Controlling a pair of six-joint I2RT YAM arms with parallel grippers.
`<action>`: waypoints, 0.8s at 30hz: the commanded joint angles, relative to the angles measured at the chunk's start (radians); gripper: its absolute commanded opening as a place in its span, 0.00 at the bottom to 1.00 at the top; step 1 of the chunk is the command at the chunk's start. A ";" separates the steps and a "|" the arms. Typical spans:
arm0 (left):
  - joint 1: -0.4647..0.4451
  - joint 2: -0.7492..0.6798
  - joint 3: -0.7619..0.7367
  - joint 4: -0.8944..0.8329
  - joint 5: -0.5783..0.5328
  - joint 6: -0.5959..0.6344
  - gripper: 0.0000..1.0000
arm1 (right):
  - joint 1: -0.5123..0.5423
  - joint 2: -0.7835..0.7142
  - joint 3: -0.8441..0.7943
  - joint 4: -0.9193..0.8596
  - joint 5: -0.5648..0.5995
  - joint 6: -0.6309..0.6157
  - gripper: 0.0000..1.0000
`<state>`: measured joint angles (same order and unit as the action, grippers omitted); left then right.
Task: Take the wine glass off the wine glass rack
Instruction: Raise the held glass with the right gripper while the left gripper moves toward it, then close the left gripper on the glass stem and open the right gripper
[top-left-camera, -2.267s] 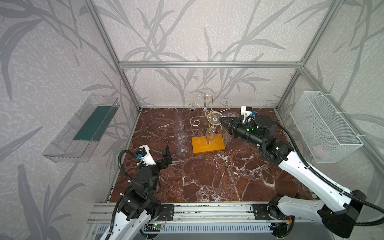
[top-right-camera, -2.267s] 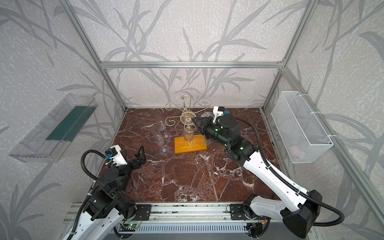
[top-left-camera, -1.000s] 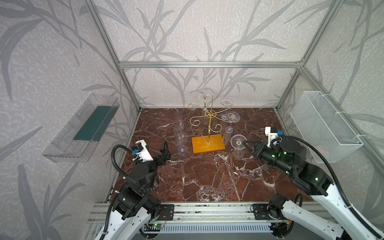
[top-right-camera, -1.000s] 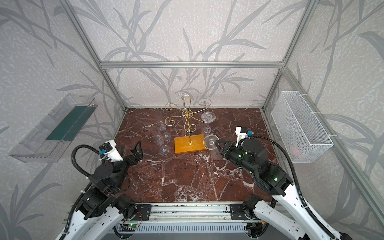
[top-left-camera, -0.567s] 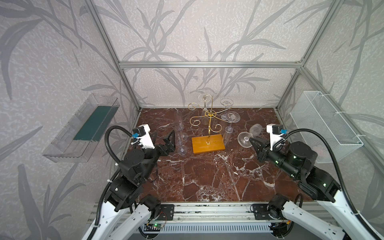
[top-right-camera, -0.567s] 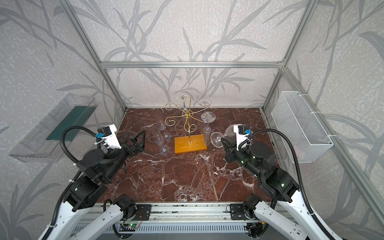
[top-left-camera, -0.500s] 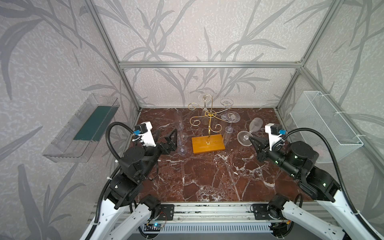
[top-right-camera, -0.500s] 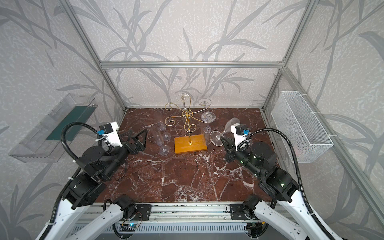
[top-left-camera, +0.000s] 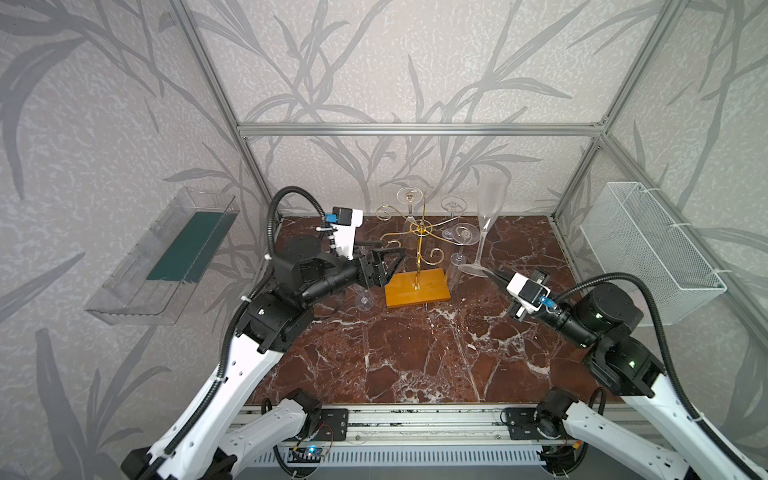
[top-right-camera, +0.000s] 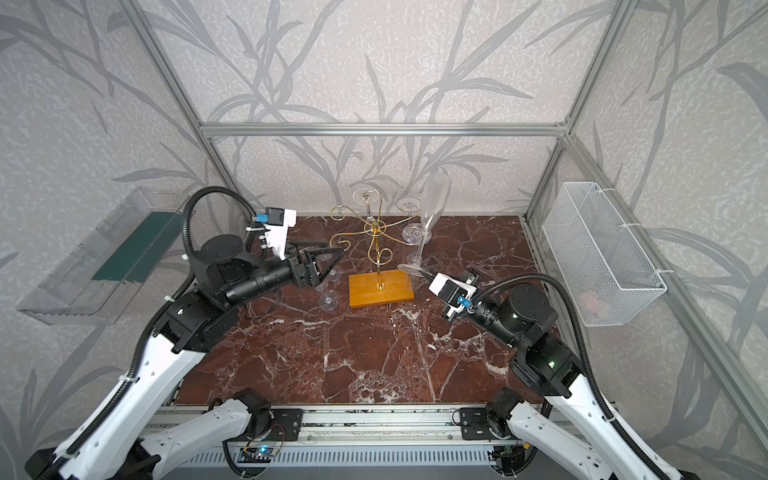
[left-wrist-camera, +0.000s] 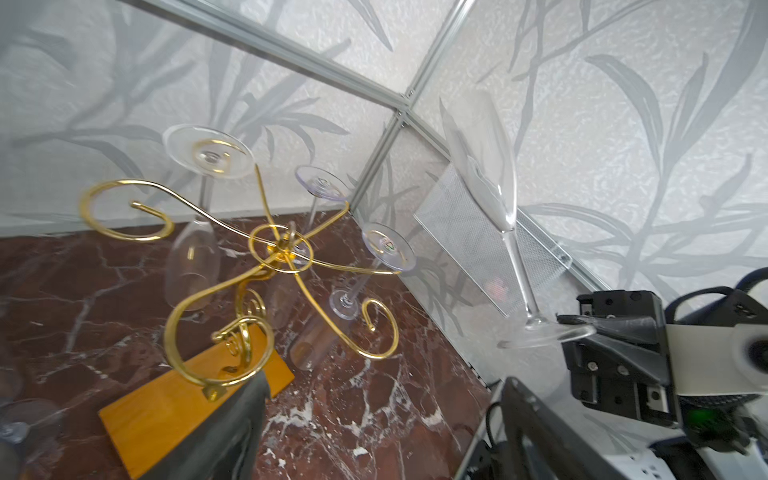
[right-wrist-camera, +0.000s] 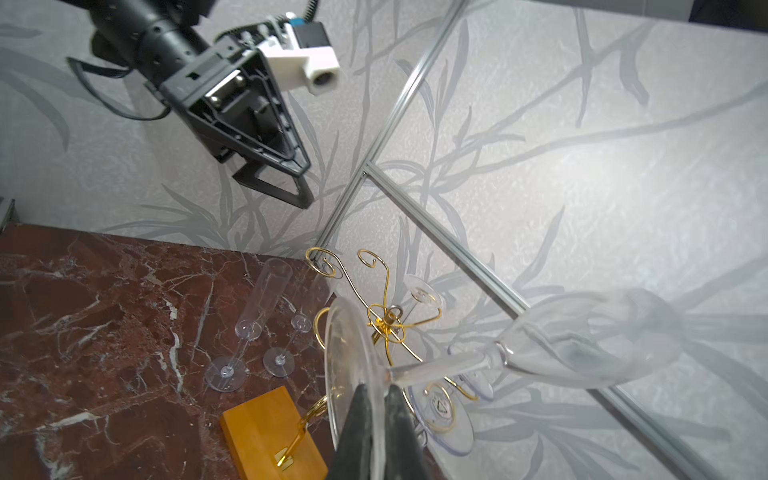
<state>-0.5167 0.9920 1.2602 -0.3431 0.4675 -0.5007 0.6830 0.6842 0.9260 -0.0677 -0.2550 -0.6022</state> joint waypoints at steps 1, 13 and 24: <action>-0.009 0.027 0.030 0.034 0.180 -0.031 0.87 | 0.015 -0.003 -0.030 0.147 -0.104 -0.186 0.00; -0.089 0.100 0.012 0.130 0.292 -0.080 0.78 | 0.201 0.041 -0.067 0.195 -0.005 -0.367 0.00; -0.144 0.164 0.007 0.255 0.337 -0.151 0.62 | 0.316 0.107 -0.108 0.330 0.138 -0.412 0.00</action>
<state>-0.6544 1.1542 1.2617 -0.1532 0.7719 -0.6262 0.9817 0.7940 0.8158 0.1535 -0.1730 -0.9859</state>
